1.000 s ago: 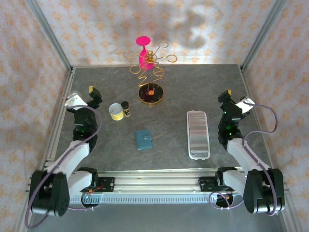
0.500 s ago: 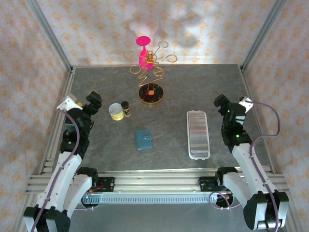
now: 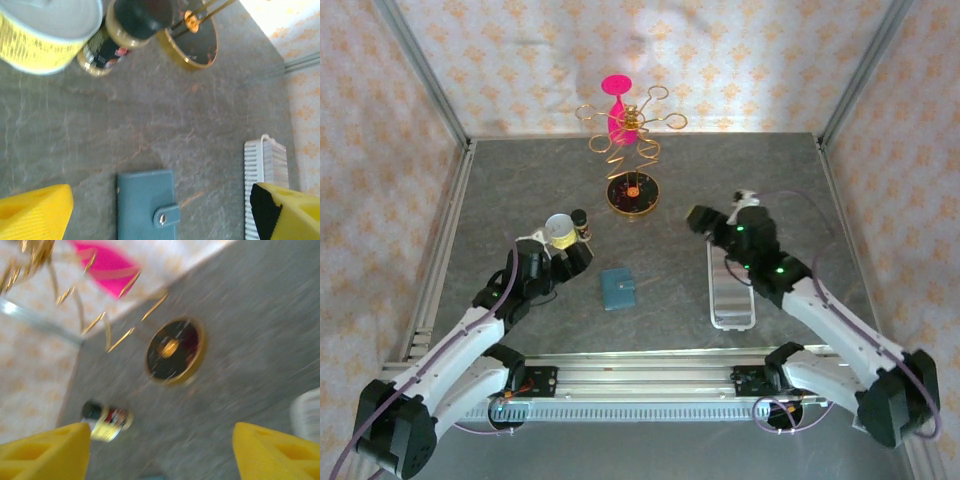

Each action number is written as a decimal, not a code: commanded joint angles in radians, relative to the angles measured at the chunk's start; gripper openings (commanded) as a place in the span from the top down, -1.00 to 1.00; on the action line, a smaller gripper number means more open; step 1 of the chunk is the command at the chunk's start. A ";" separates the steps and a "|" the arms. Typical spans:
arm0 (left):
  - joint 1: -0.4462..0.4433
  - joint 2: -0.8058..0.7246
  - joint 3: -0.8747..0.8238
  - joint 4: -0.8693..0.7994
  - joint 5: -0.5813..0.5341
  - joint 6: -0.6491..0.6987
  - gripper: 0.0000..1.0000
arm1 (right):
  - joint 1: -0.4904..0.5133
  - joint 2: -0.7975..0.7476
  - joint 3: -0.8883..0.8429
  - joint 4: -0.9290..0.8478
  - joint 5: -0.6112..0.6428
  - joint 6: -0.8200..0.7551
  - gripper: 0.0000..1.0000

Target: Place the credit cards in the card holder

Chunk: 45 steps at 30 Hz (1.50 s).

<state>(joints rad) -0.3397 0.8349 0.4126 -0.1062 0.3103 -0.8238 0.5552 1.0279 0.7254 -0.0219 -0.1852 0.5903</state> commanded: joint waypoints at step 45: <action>-0.265 0.311 -0.129 0.379 0.017 -0.240 0.06 | 0.344 0.798 0.148 0.117 0.049 0.151 1.00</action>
<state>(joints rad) -0.5938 1.1240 0.2611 0.2085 0.3336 -1.0370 0.8986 1.8217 0.9085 0.1665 -0.1730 0.7326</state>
